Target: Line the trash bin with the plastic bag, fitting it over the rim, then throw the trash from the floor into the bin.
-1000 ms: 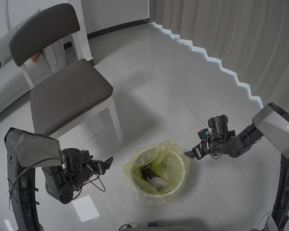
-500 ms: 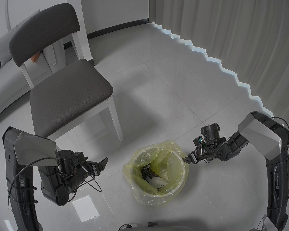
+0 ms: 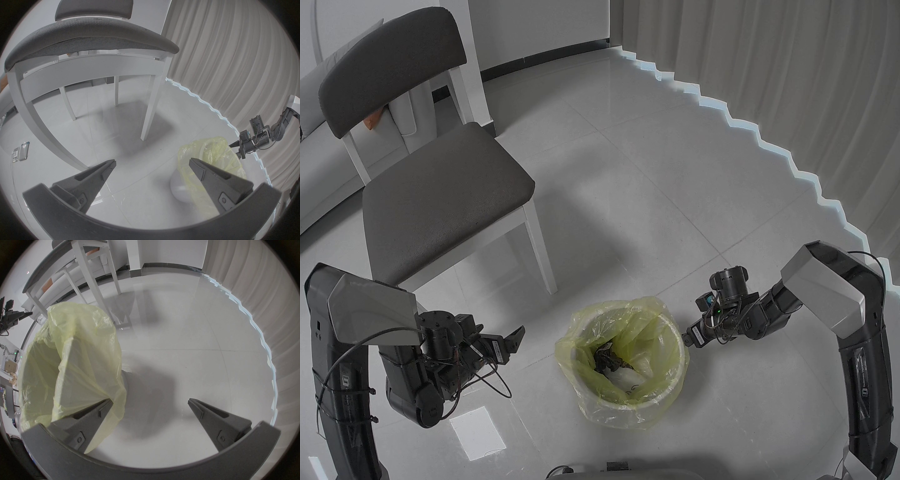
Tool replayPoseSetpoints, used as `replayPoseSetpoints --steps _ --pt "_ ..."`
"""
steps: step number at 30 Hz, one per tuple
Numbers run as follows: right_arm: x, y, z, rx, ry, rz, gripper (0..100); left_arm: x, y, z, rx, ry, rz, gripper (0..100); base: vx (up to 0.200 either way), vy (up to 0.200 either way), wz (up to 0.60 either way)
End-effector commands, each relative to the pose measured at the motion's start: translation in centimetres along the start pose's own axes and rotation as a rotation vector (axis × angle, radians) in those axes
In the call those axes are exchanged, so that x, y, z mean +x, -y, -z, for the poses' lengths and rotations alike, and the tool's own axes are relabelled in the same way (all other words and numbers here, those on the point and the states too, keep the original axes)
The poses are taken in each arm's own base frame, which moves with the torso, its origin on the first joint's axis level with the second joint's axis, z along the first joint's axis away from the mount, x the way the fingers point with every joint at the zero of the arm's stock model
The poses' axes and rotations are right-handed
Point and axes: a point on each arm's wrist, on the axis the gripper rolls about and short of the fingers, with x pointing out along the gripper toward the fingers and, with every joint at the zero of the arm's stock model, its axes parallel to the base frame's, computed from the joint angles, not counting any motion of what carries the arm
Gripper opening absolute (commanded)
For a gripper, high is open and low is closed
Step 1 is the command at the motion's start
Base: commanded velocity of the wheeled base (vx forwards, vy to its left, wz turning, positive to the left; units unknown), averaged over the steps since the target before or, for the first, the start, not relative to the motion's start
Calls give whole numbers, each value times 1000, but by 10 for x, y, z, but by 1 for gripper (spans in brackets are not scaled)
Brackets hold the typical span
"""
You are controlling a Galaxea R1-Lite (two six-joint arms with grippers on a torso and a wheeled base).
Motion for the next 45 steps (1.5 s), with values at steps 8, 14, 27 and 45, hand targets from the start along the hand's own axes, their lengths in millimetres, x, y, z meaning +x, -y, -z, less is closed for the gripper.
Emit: replayPoseSetpoints --steps 8,14,27,45 --pt "0 -1 1 -9 -8 -3 100 -2 1 -4 0 24 4 100 0 0 0" --pt "-48 4 -24 -13 63 19 100 -10 4 -20 -24 75 16 100 0 0 0" --pt "-190 14 -57 -4 279 94 100 -47 11 -59 -43 203 37 100 0 0 0" --pt "-410 8 -13 280 764 199 100 -173 1 -101 -17 433 17 100 0 0 0"
